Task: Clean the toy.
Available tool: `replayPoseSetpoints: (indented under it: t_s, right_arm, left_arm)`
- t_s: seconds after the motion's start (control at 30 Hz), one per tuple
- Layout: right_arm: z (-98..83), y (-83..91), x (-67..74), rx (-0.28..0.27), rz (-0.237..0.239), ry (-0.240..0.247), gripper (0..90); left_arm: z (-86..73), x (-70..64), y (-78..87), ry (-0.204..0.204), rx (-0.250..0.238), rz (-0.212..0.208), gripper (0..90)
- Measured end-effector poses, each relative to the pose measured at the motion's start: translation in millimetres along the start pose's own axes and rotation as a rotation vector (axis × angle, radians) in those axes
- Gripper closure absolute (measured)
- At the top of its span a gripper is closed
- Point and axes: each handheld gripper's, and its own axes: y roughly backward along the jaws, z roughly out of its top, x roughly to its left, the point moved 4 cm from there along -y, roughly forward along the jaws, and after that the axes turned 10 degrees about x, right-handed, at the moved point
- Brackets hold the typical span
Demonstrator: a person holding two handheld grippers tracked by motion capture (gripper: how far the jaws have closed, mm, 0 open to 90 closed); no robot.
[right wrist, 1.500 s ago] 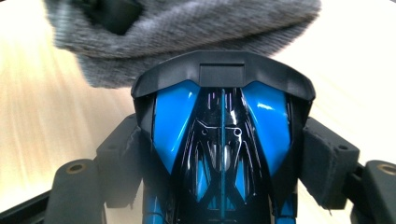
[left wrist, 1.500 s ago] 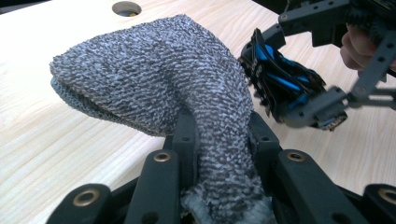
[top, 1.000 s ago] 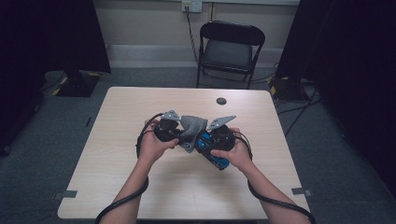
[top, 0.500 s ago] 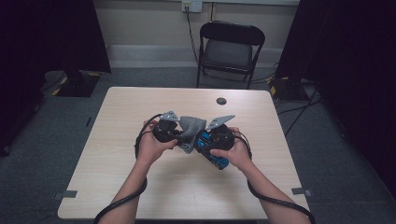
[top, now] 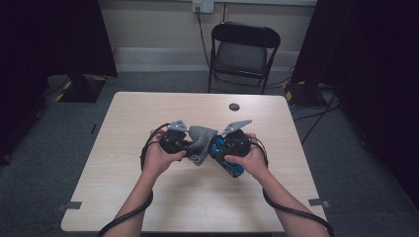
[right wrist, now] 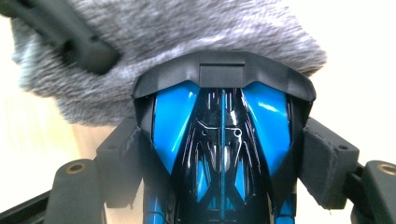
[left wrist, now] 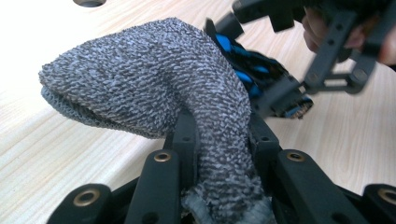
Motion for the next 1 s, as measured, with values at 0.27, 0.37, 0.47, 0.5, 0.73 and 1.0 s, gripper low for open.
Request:
replayPoseSetpoints:
  t_s: [0.27, 0.37, 0.47, 0.5, 0.73, 1.0]
  right_arm:
    - [-0.9, 3.8, -9.0, 0.000, -0.022, -0.019, 25.8]
    - [-1.8, 4.2, -12.9, 0.004, -0.029, -0.033, 25.9]
    - [-2.9, 4.8, -17.3, 0.002, -0.037, -0.044, 25.8]
    - [-3.1, 4.9, -17.9, 0.002, -0.036, -0.044, 25.8]
    - [-3.9, 5.3, -22.5, 0.006, -0.048, -0.057, 25.8]
    - [-4.6, 6.6, -28.1, 0.003, -0.059, -0.071, 25.8]
  left_arm:
    - [0.1, -6.4, -0.2, -0.017, -0.001, -0.009, 70.6]
    - [-0.4, -8.0, -0.9, -0.020, 0.001, -0.013, 70.6]
    - [-1.2, -9.4, -1.3, -0.023, 0.002, -0.016, 70.6]
    - [-1.3, -10.0, -1.7, -0.024, -0.001, -0.017, 70.6]
    - [-1.3, -14.1, -3.9, -0.034, 0.000, -0.025, 70.6]
    - [-3.8, -16.3, -5.8, -0.033, -0.008, -0.035, 70.6]
